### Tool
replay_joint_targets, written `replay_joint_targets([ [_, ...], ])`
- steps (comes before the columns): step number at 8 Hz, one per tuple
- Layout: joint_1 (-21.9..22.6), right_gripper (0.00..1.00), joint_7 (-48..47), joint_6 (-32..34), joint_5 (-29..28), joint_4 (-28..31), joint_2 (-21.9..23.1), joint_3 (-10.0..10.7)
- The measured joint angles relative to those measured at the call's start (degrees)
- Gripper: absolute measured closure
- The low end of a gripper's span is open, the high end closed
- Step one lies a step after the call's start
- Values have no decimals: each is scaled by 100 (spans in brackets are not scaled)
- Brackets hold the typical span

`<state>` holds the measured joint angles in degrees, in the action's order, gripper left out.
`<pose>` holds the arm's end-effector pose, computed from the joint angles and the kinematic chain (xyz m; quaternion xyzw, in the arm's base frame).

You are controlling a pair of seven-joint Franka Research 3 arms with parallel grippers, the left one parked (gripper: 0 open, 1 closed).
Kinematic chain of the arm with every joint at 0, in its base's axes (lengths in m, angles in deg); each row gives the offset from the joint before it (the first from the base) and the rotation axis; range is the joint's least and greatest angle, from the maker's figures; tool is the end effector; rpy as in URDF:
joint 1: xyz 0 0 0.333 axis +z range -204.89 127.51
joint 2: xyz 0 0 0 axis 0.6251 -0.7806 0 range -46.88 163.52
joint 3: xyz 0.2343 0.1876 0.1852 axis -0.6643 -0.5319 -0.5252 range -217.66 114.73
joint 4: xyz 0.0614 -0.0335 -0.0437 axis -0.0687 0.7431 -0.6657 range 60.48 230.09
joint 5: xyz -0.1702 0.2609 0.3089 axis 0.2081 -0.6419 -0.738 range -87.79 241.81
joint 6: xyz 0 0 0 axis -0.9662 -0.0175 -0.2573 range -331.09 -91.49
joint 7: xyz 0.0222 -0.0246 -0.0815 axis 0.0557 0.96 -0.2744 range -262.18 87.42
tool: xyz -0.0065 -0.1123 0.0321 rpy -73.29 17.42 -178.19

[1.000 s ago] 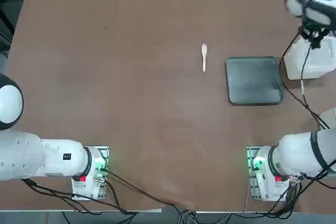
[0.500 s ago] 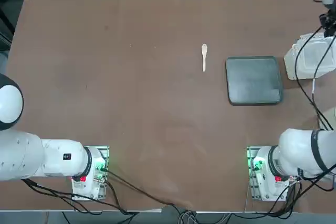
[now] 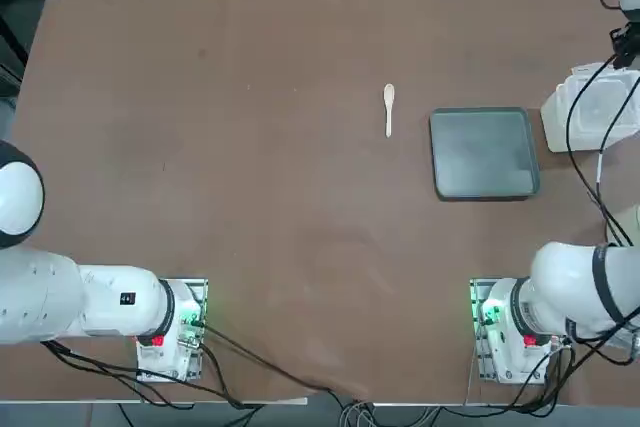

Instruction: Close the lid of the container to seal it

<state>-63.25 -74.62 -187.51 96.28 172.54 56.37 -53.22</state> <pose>0.5439 -0.2485 0.4201 0.9897 -0.0006 -0.0393 0.1375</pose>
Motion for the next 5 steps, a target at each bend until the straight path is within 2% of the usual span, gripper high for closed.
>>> replay_joint_targets([
  [5,-147,98,151,-524,-8,124,-444,-1],
])
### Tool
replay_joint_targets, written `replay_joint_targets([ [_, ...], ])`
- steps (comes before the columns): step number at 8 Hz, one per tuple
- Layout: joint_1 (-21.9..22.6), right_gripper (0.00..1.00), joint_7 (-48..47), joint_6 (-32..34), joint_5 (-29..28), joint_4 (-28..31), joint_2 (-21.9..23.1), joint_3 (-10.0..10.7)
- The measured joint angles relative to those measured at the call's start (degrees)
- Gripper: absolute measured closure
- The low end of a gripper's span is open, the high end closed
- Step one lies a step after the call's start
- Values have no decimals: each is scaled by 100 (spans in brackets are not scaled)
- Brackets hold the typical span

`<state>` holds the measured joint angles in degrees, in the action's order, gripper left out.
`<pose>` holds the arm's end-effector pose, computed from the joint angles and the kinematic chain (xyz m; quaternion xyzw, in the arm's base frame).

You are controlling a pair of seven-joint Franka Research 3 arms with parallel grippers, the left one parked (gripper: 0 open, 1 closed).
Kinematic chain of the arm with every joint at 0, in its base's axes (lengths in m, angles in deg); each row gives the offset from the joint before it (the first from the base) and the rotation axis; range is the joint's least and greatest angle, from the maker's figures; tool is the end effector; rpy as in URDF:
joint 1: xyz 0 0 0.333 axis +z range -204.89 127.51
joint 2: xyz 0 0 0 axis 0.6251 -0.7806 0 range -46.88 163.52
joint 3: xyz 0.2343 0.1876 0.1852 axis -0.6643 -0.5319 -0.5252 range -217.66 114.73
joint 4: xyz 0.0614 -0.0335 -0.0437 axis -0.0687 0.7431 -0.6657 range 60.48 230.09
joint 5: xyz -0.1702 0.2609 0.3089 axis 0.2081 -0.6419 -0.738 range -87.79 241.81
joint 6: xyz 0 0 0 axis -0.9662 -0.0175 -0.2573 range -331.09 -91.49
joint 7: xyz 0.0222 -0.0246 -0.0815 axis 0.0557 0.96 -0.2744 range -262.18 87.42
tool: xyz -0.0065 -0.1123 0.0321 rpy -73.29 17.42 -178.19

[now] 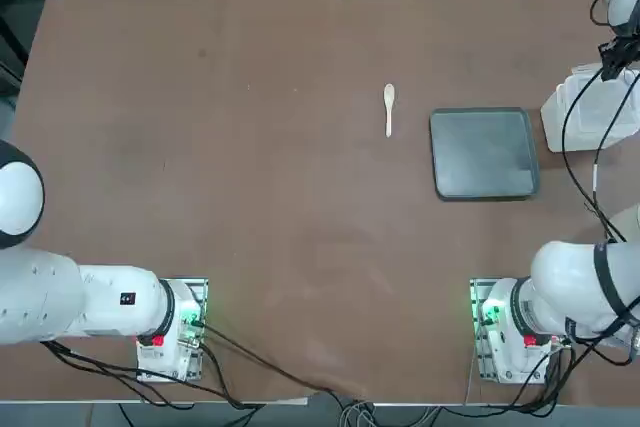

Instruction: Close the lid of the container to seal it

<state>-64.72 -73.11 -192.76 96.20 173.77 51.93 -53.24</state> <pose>0.5473 -0.2621 0.3703 0.9911 0.0126 -0.0426 0.1253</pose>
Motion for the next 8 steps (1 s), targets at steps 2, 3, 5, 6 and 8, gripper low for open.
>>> replay_joint_targets([
  [2,-64,98,99,-166,-37,2,-148,0],
  [3,-89,98,141,-233,-54,3,-205,0],
  [5,-168,98,233,-471,-67,7,-357,1],
  [6,-212,98,269,-630,-68,6,-452,1],
  [8,-253,98,312,-782,-70,-11,-500,1],
])
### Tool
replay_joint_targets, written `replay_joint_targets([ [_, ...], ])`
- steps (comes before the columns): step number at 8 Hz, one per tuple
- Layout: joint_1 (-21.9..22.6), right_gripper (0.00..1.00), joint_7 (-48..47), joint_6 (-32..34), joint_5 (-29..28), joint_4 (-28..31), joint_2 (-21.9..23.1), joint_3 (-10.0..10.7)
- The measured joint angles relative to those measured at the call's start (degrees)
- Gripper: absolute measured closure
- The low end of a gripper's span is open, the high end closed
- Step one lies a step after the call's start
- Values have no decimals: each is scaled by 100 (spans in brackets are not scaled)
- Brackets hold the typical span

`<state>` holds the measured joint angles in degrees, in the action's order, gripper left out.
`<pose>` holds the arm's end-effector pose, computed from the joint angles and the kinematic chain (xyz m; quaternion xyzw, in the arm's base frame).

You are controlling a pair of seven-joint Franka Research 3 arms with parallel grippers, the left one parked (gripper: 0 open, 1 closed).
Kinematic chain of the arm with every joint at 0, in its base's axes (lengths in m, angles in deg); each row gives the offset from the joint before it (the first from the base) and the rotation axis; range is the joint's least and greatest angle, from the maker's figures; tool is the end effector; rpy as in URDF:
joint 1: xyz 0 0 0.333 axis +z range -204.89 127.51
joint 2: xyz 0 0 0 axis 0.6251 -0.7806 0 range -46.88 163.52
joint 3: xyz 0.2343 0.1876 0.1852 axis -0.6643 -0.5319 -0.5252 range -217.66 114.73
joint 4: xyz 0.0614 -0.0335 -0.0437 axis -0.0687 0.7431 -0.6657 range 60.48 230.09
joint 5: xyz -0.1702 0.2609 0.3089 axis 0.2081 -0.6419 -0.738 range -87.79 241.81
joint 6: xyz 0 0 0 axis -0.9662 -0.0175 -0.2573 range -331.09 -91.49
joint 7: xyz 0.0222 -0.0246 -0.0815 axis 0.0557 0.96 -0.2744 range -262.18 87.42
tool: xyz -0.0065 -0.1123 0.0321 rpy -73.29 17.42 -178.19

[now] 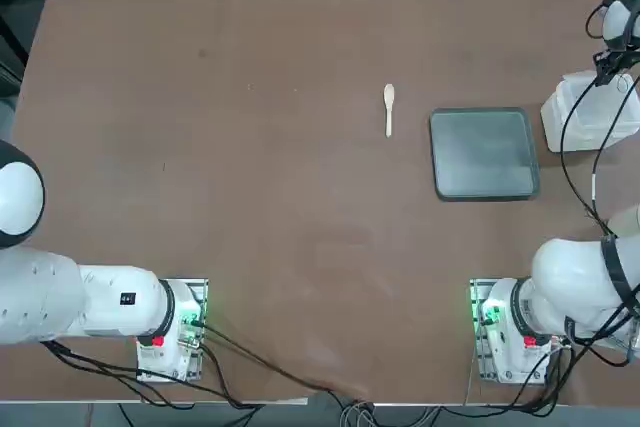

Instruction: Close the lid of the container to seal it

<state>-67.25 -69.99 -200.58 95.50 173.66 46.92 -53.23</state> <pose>0.5532 -0.2879 0.3290 0.9927 0.0274 -0.0187 0.1163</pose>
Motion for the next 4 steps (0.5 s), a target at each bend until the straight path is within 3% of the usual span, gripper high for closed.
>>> replay_joint_targets([
  [4,-14,98,39,-40,-1,0,-10,0],
])
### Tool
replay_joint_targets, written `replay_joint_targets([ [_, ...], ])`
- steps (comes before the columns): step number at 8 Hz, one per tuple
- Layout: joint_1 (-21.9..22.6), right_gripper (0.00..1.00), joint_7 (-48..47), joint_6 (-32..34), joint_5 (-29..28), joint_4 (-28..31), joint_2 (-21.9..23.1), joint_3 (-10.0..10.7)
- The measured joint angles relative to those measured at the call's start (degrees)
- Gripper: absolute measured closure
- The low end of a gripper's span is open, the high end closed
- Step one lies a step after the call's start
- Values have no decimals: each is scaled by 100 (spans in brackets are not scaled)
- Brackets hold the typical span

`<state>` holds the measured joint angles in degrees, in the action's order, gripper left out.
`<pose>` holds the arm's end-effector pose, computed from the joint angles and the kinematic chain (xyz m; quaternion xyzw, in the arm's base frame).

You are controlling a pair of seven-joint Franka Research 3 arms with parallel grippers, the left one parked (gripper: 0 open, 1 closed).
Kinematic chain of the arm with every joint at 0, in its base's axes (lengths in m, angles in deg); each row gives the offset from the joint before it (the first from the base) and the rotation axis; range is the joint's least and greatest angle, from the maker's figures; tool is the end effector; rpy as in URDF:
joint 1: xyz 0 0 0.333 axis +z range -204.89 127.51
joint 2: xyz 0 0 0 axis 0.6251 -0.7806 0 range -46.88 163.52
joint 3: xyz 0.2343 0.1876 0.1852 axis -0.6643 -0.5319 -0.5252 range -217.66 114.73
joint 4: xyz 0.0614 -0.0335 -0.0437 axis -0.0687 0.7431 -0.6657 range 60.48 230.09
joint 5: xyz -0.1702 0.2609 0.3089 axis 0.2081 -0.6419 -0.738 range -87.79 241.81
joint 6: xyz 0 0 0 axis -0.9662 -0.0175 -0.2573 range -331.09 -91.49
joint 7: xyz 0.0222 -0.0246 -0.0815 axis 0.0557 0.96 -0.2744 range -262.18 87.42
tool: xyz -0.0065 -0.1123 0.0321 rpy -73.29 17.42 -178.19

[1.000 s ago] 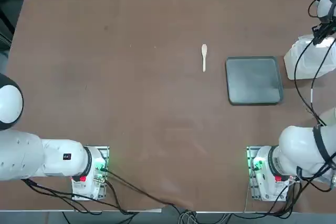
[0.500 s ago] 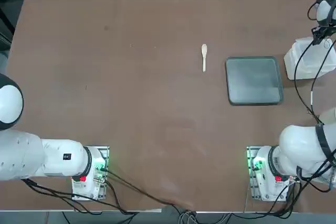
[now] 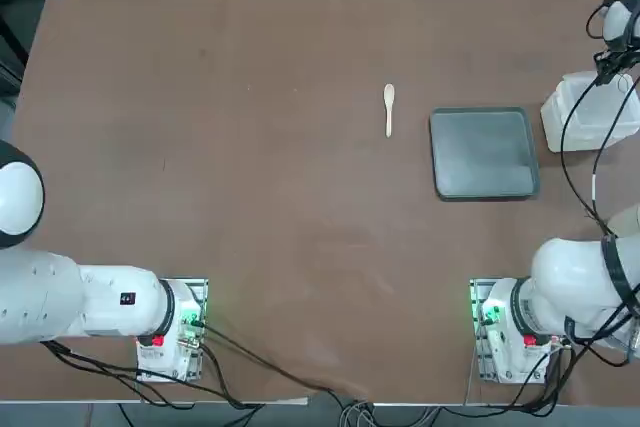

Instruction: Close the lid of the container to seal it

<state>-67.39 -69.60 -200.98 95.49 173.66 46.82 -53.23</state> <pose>0.5533 -0.2893 0.3285 0.9926 0.0300 -0.0167 0.1167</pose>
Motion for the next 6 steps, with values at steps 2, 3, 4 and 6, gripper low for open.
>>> replay_joint_targets([
  [2,-2,98,3,-7,0,0,-2,0],
  [3,-3,97,4,-11,0,0,-3,0],
  [4,-5,93,6,-18,-3,0,-16,-9],
  [6,-5,67,6,-41,-3,1,-94,-41],
])
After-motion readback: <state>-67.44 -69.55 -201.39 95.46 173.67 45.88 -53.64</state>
